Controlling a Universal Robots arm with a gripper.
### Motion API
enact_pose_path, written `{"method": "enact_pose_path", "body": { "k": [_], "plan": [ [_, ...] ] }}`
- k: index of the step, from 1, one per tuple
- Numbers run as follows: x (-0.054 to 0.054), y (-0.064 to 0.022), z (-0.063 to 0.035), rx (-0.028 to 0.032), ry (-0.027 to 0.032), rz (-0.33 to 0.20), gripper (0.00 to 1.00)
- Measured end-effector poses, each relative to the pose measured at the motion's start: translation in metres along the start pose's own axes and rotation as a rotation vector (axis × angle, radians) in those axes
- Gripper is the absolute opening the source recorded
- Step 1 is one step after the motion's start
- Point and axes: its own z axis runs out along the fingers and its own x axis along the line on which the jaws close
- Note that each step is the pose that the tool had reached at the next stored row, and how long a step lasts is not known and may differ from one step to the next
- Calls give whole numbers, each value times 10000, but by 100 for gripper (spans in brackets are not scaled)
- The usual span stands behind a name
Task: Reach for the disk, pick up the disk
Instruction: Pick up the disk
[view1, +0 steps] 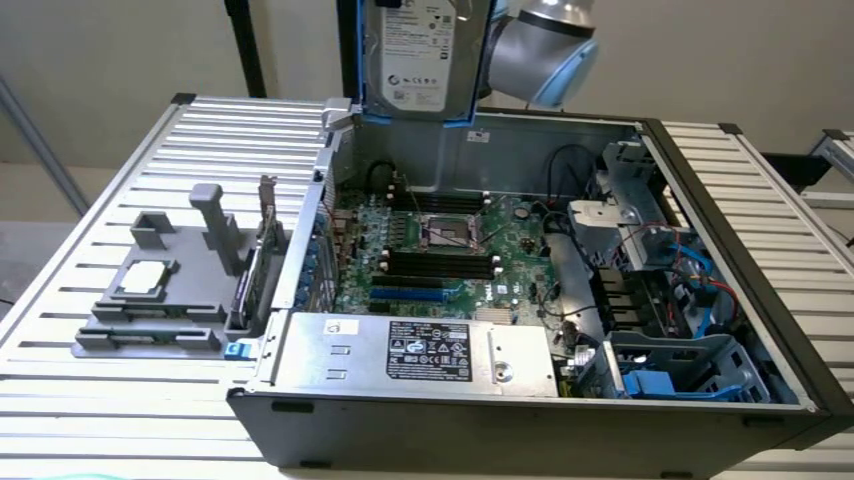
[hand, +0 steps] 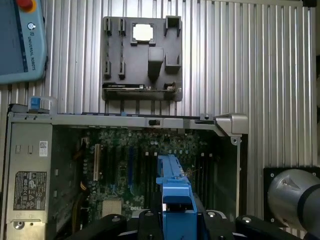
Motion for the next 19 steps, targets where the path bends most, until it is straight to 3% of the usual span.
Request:
{"method": "enact_pose_path", "body": {
  "k": [19],
  "plan": [
    [374,-795,0,0,-1,-1,33]
  ]
}}
